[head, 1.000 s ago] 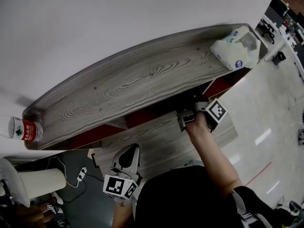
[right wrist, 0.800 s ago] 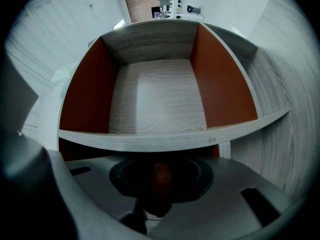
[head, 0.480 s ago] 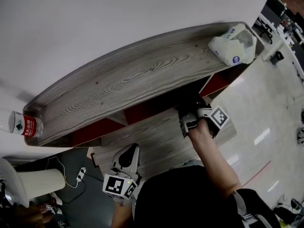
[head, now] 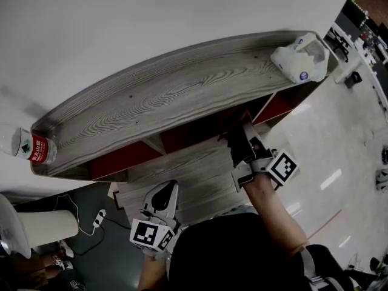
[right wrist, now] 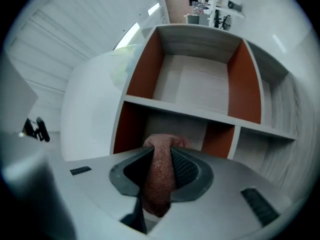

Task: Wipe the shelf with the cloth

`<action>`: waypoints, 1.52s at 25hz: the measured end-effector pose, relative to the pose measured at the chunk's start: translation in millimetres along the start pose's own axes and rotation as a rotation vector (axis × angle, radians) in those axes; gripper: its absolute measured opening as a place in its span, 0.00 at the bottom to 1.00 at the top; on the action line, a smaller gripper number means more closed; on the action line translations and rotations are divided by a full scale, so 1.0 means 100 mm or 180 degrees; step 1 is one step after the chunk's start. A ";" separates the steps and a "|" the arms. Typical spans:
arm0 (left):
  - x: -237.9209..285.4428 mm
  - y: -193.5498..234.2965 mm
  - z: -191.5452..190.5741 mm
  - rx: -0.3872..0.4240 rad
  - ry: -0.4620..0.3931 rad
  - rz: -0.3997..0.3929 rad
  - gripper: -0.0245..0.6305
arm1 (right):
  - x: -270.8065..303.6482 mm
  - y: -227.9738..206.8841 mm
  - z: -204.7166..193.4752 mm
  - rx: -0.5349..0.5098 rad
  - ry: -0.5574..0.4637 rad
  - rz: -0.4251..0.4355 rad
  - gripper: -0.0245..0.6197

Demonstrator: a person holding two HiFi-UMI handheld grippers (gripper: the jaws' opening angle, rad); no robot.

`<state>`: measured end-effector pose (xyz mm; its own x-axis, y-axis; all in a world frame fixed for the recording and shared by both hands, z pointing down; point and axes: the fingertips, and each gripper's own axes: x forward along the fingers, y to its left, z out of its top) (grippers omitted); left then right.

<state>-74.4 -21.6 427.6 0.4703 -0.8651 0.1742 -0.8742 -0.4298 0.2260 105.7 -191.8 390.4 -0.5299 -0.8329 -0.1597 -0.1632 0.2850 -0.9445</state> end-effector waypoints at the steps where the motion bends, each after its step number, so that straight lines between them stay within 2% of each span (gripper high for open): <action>1: -0.01 0.00 0.02 0.0003 -0.0014 0.0005 0.05 | 0.00 0.10 -0.08 -0.0156 0.0095 0.0063 0.16; 8: -0.09 0.05 0.14 0.0034 -0.0107 0.0078 0.05 | -0.10 0.55 -0.58 -0.1655 0.0665 0.0314 0.16; 16: -0.19 0.10 0.21 0.0079 -0.0162 0.0138 0.05 | -0.22 0.77 -1.11 -0.3271 0.1069 0.0600 0.16; 19: -0.21 0.12 0.21 0.0080 -0.0161 0.0160 0.05 | -0.29 0.78 -1.29 -0.3783 0.1186 0.0709 0.16; 21: -0.23 0.14 0.21 0.0090 -0.0156 0.0170 0.05 | -0.32 0.76 -1.36 -0.3969 0.1236 0.0745 0.16; 25: -0.24 0.13 0.21 0.0158 -0.0143 0.0167 0.05 | -0.35 0.75 -1.43 -0.4125 0.1282 0.0779 0.16; 38: -0.21 0.08 0.25 0.0401 -0.0150 0.0118 0.05 | -0.42 0.74 -1.54 -0.4257 0.1419 0.0925 0.16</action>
<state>-94.8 -13.3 401.6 0.4339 -0.8909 0.1344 -0.9004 -0.4239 0.0977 -11.8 -62.8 371.2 -0.8500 -0.5252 0.0412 -0.5178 0.8473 0.1181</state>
